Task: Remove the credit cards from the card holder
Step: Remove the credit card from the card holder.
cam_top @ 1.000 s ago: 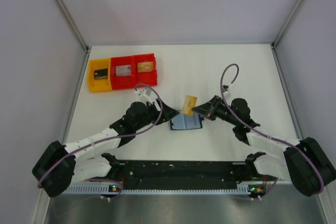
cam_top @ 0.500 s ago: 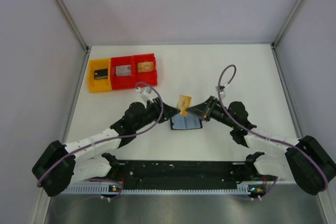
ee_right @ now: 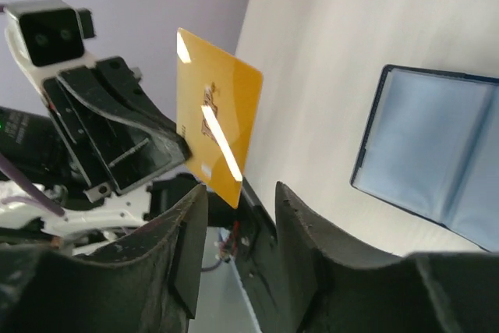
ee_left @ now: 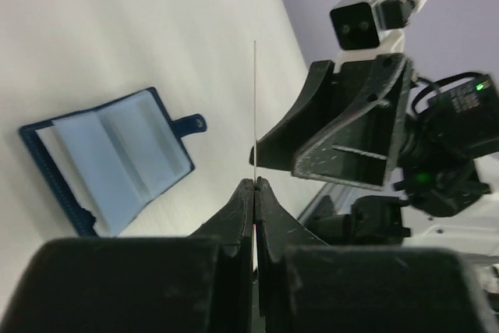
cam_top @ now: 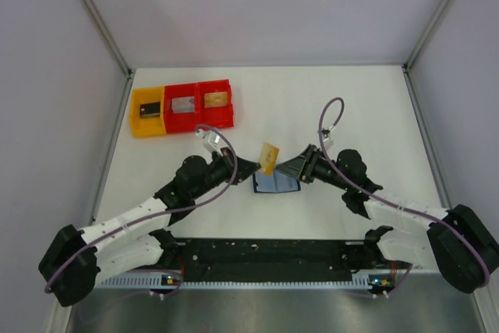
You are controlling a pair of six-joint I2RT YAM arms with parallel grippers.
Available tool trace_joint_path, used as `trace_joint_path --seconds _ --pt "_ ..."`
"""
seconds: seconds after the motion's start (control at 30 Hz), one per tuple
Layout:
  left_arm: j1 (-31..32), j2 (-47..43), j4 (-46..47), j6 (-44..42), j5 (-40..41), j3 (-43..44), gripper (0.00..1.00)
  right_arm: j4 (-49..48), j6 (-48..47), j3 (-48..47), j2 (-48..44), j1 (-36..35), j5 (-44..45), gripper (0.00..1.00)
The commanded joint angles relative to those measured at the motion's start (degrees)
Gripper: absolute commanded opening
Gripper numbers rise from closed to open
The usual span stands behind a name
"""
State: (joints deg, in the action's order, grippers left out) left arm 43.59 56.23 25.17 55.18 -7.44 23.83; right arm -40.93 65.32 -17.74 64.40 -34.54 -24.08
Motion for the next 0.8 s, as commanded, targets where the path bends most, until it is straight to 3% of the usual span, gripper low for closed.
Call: trace_joint_path --seconds 0.0,0.13,0.23,0.53,0.67,0.77 --pt "-0.18 -4.89 -10.80 -13.14 -1.16 2.52 0.00 16.01 -16.94 -7.47 -4.89 1.14 -4.75 0.47" --pt "-0.18 -6.39 -24.09 -25.17 -5.82 8.50 0.00 35.17 -36.27 -15.47 -9.37 1.32 -6.50 0.63" --pt "-0.17 -7.27 -30.78 -35.81 -12.48 11.23 0.00 43.80 -46.65 -20.92 -11.84 1.32 -8.53 0.75" --pt "-0.09 -7.10 -40.61 -50.85 -26.74 19.75 0.00 58.59 -66.88 -33.32 -10.35 1.32 -22.56 0.74" --pt "-0.09 -4.55 -48.18 -57.00 -31.22 24.93 0.00 61.83 -70.50 -37.71 -6.76 1.24 -32.16 0.74" --pt "-0.09 -3.49 -50.30 -58.78 -33.95 26.87 0.00 65.09 -73.22 -39.83 -4.56 -0.08 -33.49 0.73"
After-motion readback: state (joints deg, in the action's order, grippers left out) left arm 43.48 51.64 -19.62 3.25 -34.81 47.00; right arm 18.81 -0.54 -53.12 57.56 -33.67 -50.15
